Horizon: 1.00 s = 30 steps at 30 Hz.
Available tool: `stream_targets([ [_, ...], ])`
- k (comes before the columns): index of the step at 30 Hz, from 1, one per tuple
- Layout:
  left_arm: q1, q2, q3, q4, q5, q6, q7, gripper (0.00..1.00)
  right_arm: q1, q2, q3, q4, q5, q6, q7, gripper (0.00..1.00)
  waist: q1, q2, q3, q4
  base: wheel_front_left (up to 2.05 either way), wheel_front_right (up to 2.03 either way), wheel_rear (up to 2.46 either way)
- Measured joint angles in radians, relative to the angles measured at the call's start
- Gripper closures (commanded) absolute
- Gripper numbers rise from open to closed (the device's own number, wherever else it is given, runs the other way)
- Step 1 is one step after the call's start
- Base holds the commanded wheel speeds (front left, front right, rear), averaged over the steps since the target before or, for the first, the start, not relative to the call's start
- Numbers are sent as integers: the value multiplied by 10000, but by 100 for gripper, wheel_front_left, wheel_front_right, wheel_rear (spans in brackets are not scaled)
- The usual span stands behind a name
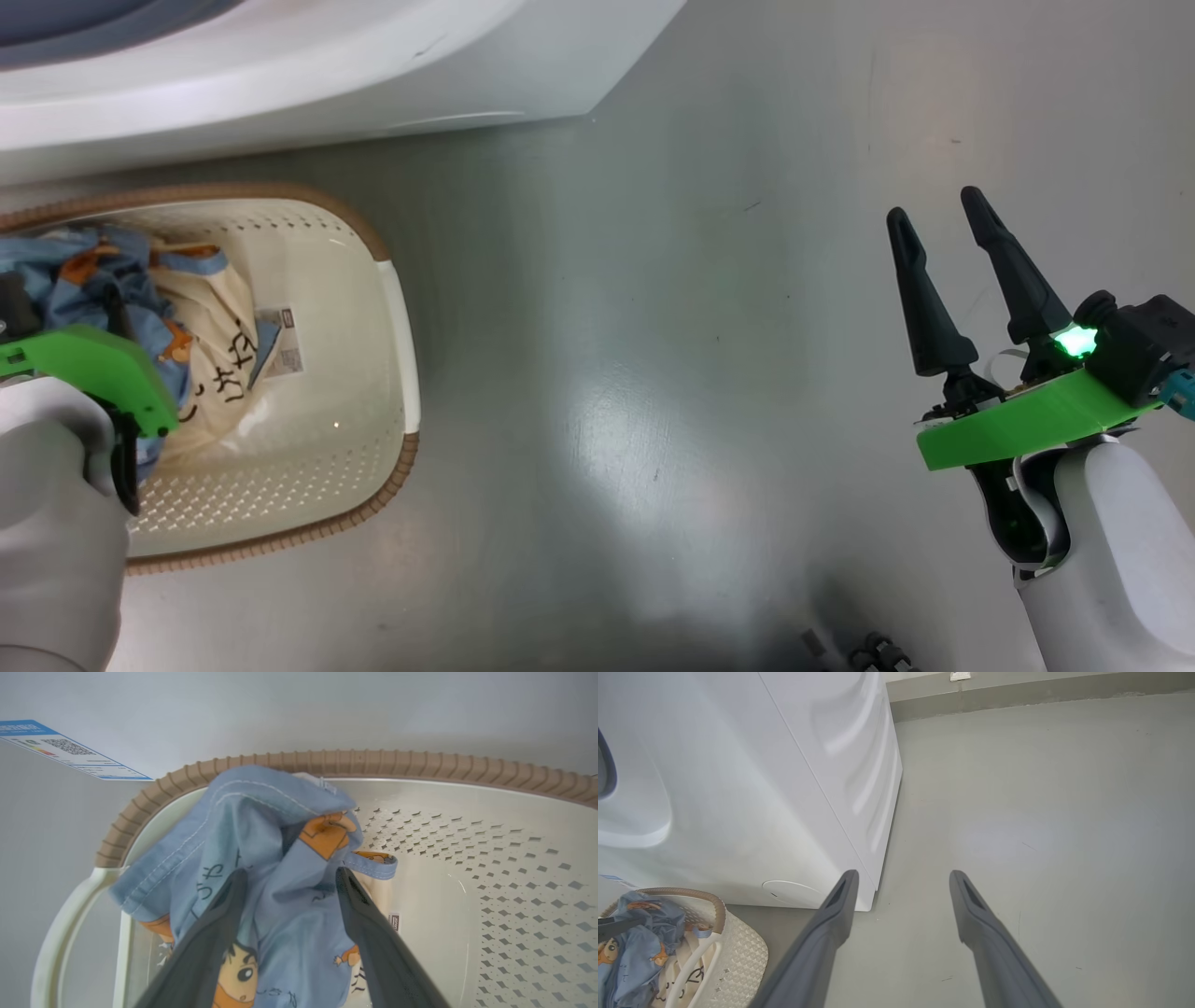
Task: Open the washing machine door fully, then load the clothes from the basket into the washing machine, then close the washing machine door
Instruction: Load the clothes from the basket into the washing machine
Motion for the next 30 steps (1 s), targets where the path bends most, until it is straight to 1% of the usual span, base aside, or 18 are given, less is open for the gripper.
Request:
stream_targets([
  [5,-2,128,-67,0,-15,10,245,0,-3,4,59,-12,-29,0,0,0,0,0,68,-27,0,0,0],
  [6,-2,146,-73,0,-29,10,268,24,-3,4,81,-13,-29,0,0,0,0,0,65,-30,0,0,0],
  [7,-2,165,-82,0,-69,12,299,72,-3,4,100,-13,-29,0,0,0,0,0,62,-33,0,0,0],
  [8,-2,184,-92,0,-111,12,368,100,-4,4,123,-13,-29,0,0,0,0,0,54,-37,0,0,0],
  [15,8,155,-119,0,-242,10,426,100,-4,-29,205,-10,-63,0,0,0,0,0,-130,14,0,0,0],
  [19,45,-10,-84,4,-405,-31,188,100,-2,-63,198,4,-134,0,0,0,0,0,-334,99,0,0,0],
  [21,92,-125,-75,4,-468,-134,23,100,1,-67,190,25,-134,0,0,0,0,0,-468,146,0,0,0],
  [23,255,-221,-50,2,-533,-138,-192,100,10,-75,174,61,-134,0,0,0,0,0,-625,199,0,0,0],
  [25,442,-297,-44,8,-543,-278,-360,100,31,-82,127,102,-134,0,0,0,0,0,-801,256,0,0,0],
  [30,865,-545,92,-107,-633,-489,-541,100,129,-134,-2,221,-132,0,0,0,0,0,-1331,412,0,0,0],
])
